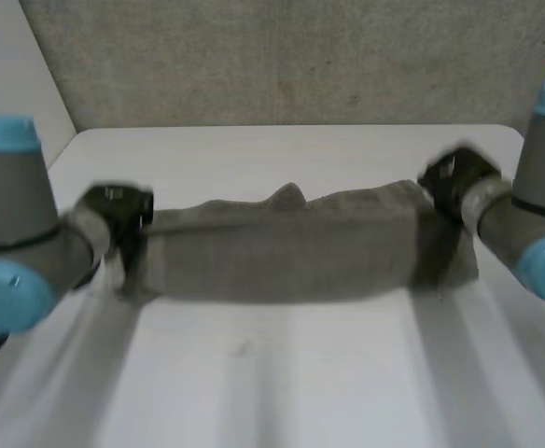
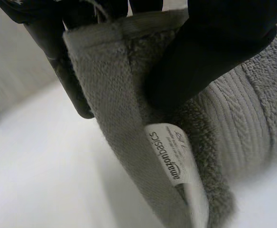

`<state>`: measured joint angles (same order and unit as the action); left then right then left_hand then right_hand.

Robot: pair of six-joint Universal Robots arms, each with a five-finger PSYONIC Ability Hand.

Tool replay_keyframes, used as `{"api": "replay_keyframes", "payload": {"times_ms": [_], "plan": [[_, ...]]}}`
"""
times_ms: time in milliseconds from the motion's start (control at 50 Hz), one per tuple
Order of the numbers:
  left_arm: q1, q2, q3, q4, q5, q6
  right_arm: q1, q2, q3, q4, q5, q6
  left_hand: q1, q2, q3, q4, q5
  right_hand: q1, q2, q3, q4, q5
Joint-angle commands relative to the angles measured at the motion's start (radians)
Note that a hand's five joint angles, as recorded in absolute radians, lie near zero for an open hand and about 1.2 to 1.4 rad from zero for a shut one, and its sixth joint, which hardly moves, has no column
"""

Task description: Fold the towel.

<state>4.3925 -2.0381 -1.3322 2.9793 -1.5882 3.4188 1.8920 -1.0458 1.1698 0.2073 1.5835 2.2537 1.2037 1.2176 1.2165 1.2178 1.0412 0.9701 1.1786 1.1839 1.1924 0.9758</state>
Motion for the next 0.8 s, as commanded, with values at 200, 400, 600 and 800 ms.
{"api": "replay_keyframes", "payload": {"times_ms": [200,400,600,800], "plan": [[-0.034,0.018,0.471,0.54,-0.095,-0.016,0.012,-0.137,-0.087,-0.817,-0.146,-0.054,0.193,0.179,0.18,0.178,0.181,0.426,0.218,0.212,0.204,0.246],[-0.024,0.064,0.057,0.524,-0.075,-0.006,-0.014,-0.109,0.017,-0.412,-0.246,-0.051,0.193,0.179,0.18,0.178,0.181,0.426,0.218,0.212,0.204,0.246],[-0.004,0.056,-0.323,0.53,-0.056,0.033,-0.083,0.052,0.065,0.027,-0.295,-0.181,0.193,0.179,0.18,0.178,0.181,0.426,0.218,0.212,0.204,0.246],[0.024,0.053,-0.407,0.54,-0.056,0.056,-0.096,0.087,0.178,-0.054,-0.318,-0.044,0.193,0.179,0.18,0.178,0.181,-0.591,-0.8,-0.805,-0.814,-0.772]]}}
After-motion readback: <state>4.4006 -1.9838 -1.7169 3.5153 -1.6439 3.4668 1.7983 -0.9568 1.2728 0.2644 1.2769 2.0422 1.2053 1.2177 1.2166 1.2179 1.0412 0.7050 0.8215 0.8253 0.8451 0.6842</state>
